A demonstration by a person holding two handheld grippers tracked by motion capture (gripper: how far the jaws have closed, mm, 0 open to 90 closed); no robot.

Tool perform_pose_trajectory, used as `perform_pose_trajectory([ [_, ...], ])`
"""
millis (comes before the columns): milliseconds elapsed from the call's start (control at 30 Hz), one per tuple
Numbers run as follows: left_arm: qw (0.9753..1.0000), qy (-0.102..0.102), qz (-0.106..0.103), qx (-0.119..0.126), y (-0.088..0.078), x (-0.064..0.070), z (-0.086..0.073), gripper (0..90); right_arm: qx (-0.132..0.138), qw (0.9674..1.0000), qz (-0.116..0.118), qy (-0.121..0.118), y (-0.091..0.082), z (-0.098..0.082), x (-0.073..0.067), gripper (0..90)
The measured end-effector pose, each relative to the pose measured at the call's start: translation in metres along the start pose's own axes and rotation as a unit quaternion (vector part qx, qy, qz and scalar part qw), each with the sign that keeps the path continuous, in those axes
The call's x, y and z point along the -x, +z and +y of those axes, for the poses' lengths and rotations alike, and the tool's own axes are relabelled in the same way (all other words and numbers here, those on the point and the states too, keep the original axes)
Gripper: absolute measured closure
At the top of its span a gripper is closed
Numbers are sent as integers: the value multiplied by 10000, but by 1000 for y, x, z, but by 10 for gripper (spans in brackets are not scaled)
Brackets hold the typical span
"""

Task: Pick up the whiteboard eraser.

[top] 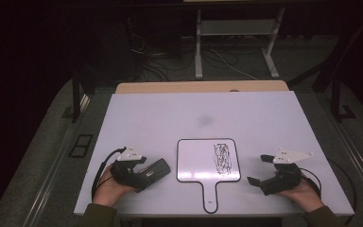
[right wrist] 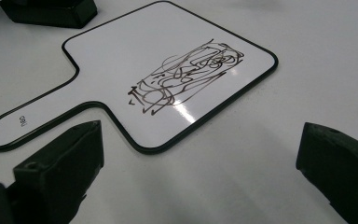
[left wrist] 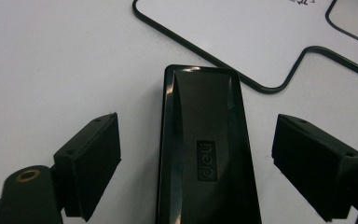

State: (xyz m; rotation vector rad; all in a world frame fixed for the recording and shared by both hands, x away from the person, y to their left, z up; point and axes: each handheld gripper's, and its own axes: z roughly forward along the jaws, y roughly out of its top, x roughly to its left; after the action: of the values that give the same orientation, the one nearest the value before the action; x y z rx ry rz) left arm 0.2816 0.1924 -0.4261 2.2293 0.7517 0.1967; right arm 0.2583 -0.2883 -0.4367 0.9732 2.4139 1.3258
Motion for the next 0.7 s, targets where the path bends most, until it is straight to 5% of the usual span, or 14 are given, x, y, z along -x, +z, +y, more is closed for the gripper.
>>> perform_pose_trajectory([
  [700,9987,160,10,-476,13,4,2,243,-45,10000,-1,-13,1,-1,0,0],
])
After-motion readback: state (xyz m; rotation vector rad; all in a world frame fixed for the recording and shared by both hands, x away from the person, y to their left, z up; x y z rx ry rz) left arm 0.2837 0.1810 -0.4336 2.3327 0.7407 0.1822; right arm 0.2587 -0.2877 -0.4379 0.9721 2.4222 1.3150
